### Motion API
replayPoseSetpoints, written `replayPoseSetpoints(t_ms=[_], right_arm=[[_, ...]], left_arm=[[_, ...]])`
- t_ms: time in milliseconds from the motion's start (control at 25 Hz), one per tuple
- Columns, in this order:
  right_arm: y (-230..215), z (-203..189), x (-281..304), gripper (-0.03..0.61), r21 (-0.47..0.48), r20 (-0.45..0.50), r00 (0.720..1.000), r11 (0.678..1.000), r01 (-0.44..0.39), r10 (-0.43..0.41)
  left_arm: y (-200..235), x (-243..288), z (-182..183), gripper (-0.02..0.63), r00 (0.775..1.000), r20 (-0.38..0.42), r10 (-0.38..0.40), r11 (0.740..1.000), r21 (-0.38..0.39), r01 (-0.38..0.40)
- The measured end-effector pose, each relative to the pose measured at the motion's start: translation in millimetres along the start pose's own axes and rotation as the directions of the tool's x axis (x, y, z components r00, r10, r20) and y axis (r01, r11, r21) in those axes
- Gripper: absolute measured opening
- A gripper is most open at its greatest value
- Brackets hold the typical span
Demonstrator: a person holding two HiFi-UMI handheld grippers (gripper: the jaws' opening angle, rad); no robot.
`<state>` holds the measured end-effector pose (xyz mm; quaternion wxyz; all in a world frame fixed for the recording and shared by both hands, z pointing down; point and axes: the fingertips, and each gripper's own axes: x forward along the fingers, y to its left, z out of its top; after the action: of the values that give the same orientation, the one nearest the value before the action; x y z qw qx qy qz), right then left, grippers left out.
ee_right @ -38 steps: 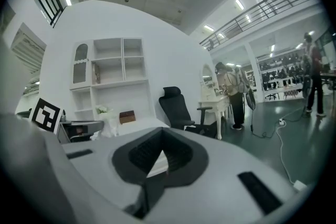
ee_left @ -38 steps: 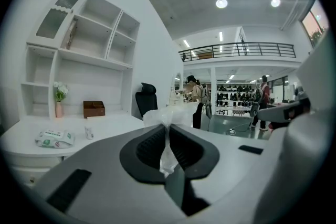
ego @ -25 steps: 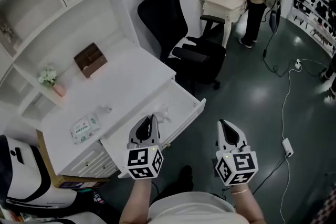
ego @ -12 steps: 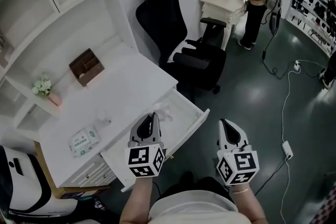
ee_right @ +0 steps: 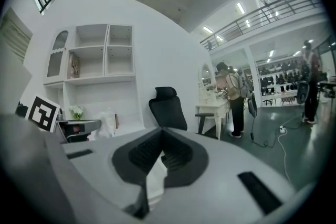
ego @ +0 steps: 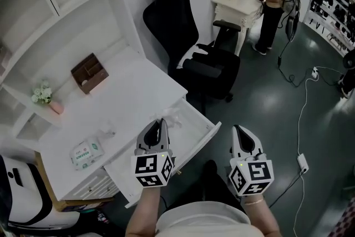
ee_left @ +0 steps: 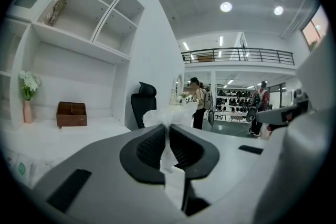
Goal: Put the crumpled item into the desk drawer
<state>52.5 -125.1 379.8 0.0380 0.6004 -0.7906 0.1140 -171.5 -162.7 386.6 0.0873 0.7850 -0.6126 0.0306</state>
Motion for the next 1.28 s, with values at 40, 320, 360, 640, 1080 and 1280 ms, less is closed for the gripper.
replayPoseSetpoints(t_ms=[40, 320, 360, 640, 1080, 1280], right_arm=[[-1, 1, 4, 0.002, 0.001, 0.001, 1.0, 1.0, -0.005, 0.005], [-9, 7, 36, 0.002, 0.007, 0.001, 0.999, 0.999, -0.048, 0.048], [-11, 8, 40, 0.002, 0.007, 0.0, 0.999, 0.998, -0.055, 0.055], [-22, 15, 77, 0.002, 0.008, -0.012, 0.995, 0.995, -0.096, 0.096], [-30, 18, 124, 0.002, 0.018, -0.044, 0.985, 0.986, -0.164, 0.165], [-29, 16, 138, 0.002, 0.02, -0.064, 0.98, 0.982, -0.186, 0.187]], left_arm=[[0, 3, 0, 0.02, 1.0, -0.002, 0.002, 1.0, 0.003, -0.002], [2, 25, 3, 0.02, 1.0, -0.006, 0.029, 1.0, 0.01, -0.029], [2, 29, 3, 0.02, 0.999, -0.006, 0.035, 0.999, 0.01, -0.035], [7, 55, 5, 0.02, 0.997, -0.013, 0.074, 0.997, 0.006, -0.074], [14, 85, -2, 0.02, 0.99, -0.048, 0.132, 0.991, 0.004, -0.132], [16, 96, -15, 0.02, 0.986, -0.089, 0.142, 0.99, 0.002, -0.143]])
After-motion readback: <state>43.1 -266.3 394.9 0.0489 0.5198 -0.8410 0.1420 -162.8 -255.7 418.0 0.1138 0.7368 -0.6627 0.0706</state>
